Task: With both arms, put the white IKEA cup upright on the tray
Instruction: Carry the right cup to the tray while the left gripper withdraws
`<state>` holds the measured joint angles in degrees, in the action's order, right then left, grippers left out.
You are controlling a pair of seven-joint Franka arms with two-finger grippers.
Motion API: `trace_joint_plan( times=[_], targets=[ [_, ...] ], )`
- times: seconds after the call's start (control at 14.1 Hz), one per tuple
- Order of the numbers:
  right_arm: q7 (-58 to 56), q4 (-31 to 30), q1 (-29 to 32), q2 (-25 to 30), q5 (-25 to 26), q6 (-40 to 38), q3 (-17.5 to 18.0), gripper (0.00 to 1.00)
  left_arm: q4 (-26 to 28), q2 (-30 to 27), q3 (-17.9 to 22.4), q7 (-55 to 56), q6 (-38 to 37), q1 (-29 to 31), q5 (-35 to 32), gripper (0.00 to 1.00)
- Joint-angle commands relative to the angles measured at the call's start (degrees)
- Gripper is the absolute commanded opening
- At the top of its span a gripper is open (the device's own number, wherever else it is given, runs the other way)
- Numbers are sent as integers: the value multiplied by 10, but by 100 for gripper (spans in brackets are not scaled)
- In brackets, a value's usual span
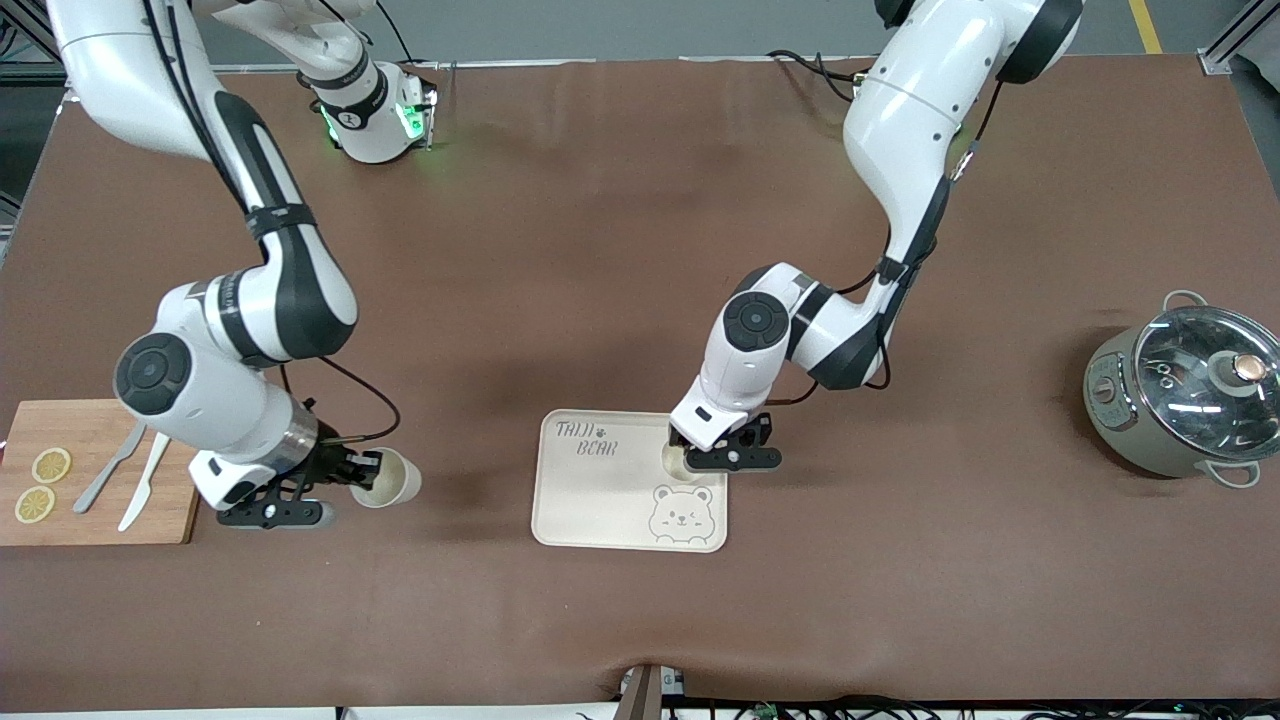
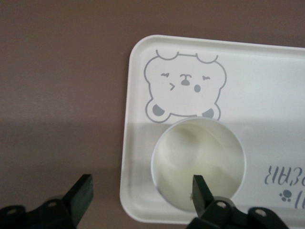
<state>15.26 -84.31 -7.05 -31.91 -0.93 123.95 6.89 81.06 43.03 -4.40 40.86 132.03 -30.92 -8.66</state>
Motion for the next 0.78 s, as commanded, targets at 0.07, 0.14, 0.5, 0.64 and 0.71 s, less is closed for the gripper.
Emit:
trace_joint_plan(
  times=[0.07,0.14,0.5,0.64,0.71],
  targets=[
    [92,35,-43,-14,0,-17,-3,0,16,-113,-2,1,-135,6,11,100],
    [114,42,-52,-18,0,-15,-3,0,17,-127,-2,-13,-149,17,22,100],
    [213,82,-105,-55,5,-10,-6,0,18,-185,-2,-191,-224,107,43,100],
    [240,88,-121,-65,7,-4,-6,0,19,-203,-2,-247,-241,148,58,100],
    [253,93,-129,-71,8,1,-7,0,20,-210,-3,-277,-245,168,62,100]
  ],
)
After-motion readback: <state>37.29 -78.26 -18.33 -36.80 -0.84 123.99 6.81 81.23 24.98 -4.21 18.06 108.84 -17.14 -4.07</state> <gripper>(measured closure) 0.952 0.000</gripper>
